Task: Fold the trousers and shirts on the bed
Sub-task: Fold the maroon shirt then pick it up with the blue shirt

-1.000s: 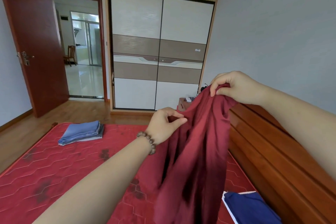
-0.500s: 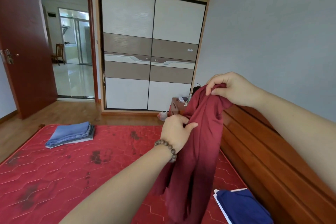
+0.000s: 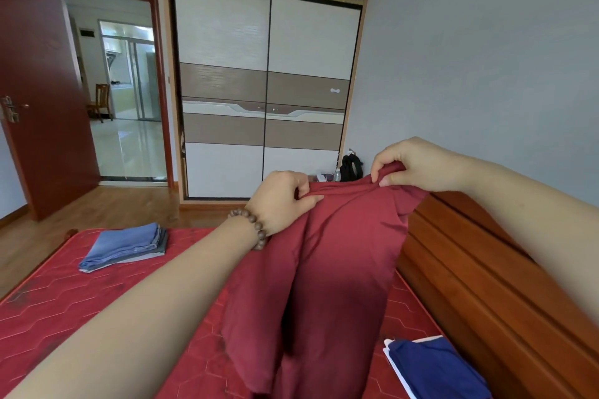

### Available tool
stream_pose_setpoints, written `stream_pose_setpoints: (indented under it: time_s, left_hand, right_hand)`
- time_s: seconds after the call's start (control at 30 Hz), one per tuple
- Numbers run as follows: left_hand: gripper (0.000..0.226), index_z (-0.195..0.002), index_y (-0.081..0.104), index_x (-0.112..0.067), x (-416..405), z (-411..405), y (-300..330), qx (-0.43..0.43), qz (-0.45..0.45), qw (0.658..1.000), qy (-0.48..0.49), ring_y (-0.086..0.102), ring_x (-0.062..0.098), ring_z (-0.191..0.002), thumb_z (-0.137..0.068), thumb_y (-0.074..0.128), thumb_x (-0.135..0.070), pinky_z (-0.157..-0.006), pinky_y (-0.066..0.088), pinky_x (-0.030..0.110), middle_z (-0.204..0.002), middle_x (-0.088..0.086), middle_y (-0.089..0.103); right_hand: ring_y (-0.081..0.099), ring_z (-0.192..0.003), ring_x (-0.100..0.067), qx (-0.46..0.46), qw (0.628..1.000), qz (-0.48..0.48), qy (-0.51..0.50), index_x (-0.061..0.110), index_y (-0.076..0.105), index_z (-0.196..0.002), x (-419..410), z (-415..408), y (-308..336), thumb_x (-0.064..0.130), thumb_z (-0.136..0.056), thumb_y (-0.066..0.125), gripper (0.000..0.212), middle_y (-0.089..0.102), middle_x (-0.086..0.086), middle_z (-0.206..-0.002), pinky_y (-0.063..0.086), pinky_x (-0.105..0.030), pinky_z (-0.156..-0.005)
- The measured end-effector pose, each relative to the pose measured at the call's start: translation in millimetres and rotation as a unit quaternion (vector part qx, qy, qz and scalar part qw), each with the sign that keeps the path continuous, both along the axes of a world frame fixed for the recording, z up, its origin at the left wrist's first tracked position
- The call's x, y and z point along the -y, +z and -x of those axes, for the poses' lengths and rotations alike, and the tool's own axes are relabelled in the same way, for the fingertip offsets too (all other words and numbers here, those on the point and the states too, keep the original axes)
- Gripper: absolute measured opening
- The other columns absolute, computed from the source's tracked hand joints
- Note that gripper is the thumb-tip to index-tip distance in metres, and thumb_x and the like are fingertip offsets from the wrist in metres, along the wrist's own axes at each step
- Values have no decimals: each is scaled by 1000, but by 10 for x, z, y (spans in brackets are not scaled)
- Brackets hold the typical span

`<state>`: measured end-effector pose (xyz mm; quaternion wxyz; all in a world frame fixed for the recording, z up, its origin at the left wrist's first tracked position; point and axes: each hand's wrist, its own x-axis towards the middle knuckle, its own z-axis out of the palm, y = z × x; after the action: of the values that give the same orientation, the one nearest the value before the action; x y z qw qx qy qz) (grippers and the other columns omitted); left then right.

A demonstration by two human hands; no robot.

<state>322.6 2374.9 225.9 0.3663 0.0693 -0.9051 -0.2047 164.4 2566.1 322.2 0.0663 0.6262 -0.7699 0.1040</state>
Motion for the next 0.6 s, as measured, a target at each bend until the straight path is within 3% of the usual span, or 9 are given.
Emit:
stream_pose_setpoints:
  time_s: [0.07,0.17,0.23,0.3,0.37,0.47,0.6]
  left_hand:
    - [48,-54,37,-14,43,-44,14,15,32,999,-14,31,24,-54,-90,64,-30,-56,27,32,-50,3,36]
    - [41,-61,52,0,139,-97,0,41,5,998,-40,48,32,-63,-94,60,-23,-65,41,36,-62,15,54]
    - [25,-76,68,3,204,-126,-16,47,-48,997,-45,60,27,-74,-91,63,-16,-77,48,34,-77,14,68]
    - [10,-82,74,-3,246,-144,-26,45,-105,993,-36,63,16,-75,-84,71,-12,-77,49,24,-81,7,72]
    - [10,-73,72,-6,257,-143,-34,45,-139,989,-31,57,13,-68,-76,79,-12,-69,45,21,-73,4,68]
    - [33,-58,55,-11,243,-151,-71,28,-129,991,-28,39,10,-56,-69,85,-21,-57,35,21,-58,-2,51]
    - [52,-52,38,-6,233,-190,-206,24,-58,997,-43,22,14,-55,-82,74,-27,-52,24,23,-54,3,28]
  right_hand:
    - [61,-87,-8,-9,1000,-4,-2,15,71,-93,21,-5,0,14,-82,74,12,70,7,-92,43,-21,-84]
    - [61,-81,-11,-11,1000,-13,-4,13,70,-88,38,-11,-21,19,-82,75,10,68,8,-84,43,-20,-77]
    - [61,-79,-12,0,1000,-6,-6,13,68,-84,50,-19,-38,19,-82,75,9,67,8,-80,43,-21,-76]
    - [61,-80,-13,15,1000,3,-4,13,67,-81,73,-26,-49,17,-81,76,9,67,7,-80,44,-24,-79]
    - [61,-83,-12,26,1000,0,-7,16,67,-79,107,-37,-65,16,-80,76,10,68,7,-82,45,-26,-82]
    - [62,-85,-15,40,999,15,-23,14,65,-78,168,-32,-63,12,-79,77,12,68,0,-85,46,-30,-84]
    - [61,-74,-21,90,993,67,-35,15,56,-68,263,-35,-25,-1,-76,72,24,68,-9,-79,48,-31,-72]
